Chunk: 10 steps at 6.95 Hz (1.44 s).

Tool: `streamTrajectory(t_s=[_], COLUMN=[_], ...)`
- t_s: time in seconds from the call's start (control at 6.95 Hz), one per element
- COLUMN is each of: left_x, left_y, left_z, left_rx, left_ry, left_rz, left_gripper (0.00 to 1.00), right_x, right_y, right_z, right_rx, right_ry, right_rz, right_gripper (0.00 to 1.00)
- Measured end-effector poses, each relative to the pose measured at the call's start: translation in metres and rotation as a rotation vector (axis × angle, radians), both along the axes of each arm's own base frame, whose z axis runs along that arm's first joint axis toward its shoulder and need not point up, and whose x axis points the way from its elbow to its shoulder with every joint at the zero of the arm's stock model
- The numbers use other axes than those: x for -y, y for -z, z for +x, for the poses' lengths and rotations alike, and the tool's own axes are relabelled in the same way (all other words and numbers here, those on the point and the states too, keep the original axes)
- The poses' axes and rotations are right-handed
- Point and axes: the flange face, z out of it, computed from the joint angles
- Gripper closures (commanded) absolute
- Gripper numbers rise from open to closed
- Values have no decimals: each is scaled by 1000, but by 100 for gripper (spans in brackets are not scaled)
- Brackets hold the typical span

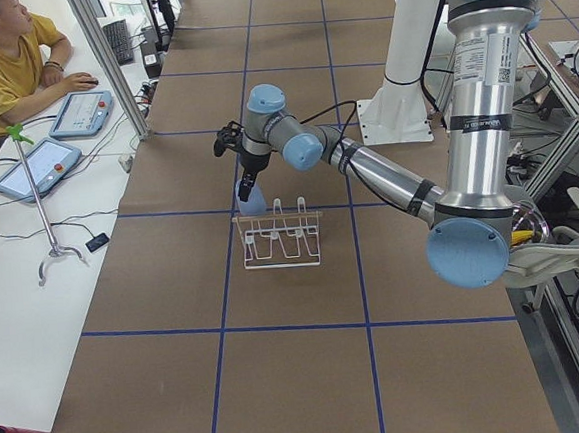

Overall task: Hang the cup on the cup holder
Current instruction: 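Move the cup with the left gripper over the wire rack's hooks and lower it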

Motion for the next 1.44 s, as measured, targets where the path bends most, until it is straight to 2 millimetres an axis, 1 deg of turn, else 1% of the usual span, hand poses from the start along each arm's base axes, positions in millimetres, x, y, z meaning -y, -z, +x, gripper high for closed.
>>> streamTrajectory(t_s=[0.14, 0.43, 0.58, 0.72, 0.86, 1.15, 1.44], left_x=[3, 1, 0, 0, 0, 1, 0], left_y=[-7, -13, -16, -20, -22, -26, -21], left_z=[8, 20, 25, 28, 30, 33, 33], left_rx=[1, 0, 2, 7, 10, 5, -6], left_ry=[-7, -21, -27, -32, -36, -41, -43], left_rz=[-6, -20, -25, -31, -33, -26, -16], left_gripper=[100, 100, 71, 23, 3, 2, 1], right_x=[0, 0, 0, 0, 0, 0, -2], right_y=[0, -1, -2, -2, -2, -3, -6], right_z=[0, 0, 0, 0, 0, 0, 2], right_rx=[0, -1, -1, -2, -2, -2, -4], right_ry=[0, 0, 0, -1, -1, -2, -9], right_rz=[-1, -2, -3, -4, -4, -7, -21], right_gripper=[0, 0, 0, 0, 0, 0, 0])
